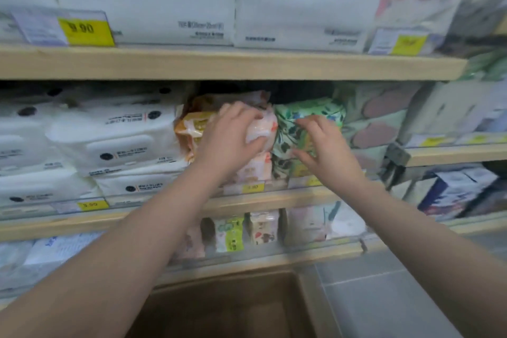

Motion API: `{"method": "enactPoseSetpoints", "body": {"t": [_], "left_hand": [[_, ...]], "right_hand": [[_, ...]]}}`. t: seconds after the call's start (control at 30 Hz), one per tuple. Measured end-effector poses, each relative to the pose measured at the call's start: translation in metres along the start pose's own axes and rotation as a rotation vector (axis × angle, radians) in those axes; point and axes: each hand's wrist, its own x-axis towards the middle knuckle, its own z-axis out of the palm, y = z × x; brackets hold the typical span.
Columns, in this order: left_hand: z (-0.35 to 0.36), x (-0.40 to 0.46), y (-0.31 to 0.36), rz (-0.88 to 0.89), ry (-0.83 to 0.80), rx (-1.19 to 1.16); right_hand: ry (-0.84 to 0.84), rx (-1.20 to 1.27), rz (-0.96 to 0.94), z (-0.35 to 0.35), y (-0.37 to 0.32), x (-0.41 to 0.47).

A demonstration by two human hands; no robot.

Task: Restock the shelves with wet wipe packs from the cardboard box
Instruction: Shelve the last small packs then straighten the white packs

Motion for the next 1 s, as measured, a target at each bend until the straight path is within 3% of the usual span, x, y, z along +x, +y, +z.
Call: {"method": "enactPoseSetpoints", "body": {"t": [0.07, 0.17, 0.37, 1.0], "left_hand": [[0.005, 0.022, -0.006, -0.048, -0.137, 0.151], [0.017, 0.033, -0.02, -0.147, -0.304, 0.369], [0.029, 0.031, -0.03, -0.129, -0.178, 0.447], [0.025, 0.029, -0.039, -0.1, -0.154, 0.476]], "right_hand": [[0.001, -0.167, -0.042, 0.0, 0.009, 0.021], [-0.151, -0.348, -0.061, 0.011, 0.014, 0.039], [0.019, -0.513, -0.008, 0.031, 0.016, 0.041], [-0.023, -0.478, 0.16, 0.04, -0.004, 0.051]]}}
